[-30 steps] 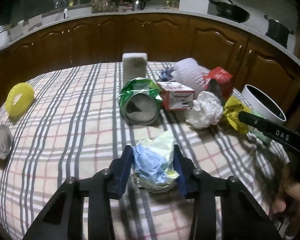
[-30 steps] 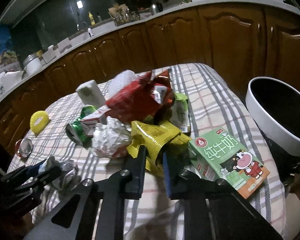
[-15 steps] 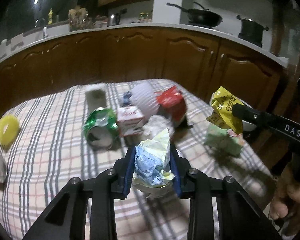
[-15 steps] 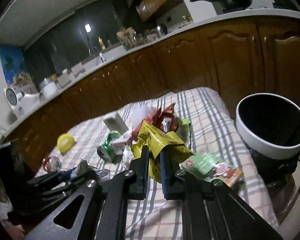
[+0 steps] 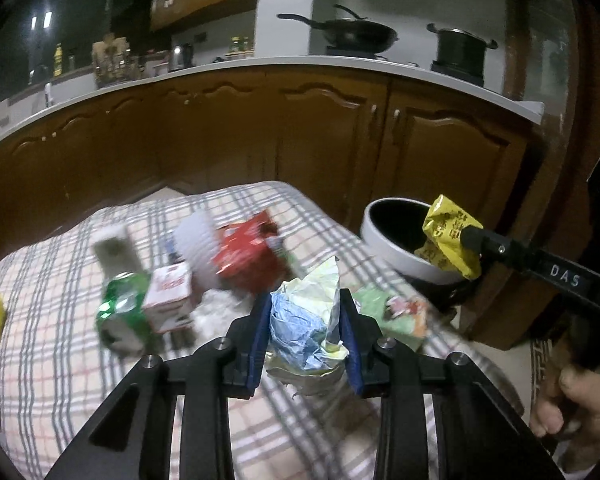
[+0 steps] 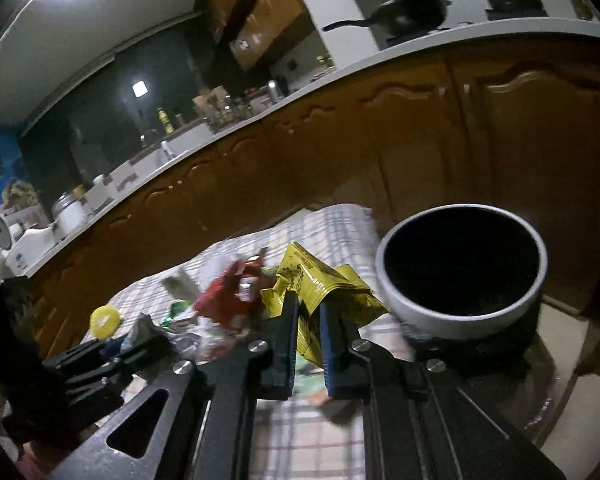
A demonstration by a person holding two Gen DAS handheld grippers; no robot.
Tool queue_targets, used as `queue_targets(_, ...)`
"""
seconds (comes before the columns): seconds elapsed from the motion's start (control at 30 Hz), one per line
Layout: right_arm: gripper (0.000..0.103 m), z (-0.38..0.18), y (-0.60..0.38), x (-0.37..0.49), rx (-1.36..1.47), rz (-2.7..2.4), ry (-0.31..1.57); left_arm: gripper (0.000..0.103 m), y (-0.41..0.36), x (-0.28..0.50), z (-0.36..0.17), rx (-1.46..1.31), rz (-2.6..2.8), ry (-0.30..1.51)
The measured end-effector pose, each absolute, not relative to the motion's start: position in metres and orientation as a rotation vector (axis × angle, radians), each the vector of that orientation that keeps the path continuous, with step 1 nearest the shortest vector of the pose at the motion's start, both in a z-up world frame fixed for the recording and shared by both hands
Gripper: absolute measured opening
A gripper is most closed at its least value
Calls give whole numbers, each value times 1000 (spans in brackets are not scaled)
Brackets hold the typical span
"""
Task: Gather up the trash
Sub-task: 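Carry both items over the white bin and open both tools to drop them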
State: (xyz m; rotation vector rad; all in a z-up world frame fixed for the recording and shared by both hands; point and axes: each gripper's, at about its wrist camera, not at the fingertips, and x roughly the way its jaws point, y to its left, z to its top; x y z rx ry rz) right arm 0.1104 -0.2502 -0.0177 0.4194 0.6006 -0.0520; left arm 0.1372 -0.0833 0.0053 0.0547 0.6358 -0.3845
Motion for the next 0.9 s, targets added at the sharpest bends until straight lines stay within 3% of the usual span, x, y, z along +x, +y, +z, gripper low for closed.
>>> queue_targets(0.9, 10, -57, -380, 132, 380, -237, 746, 32, -216, 285, -18, 104, -560, 743)
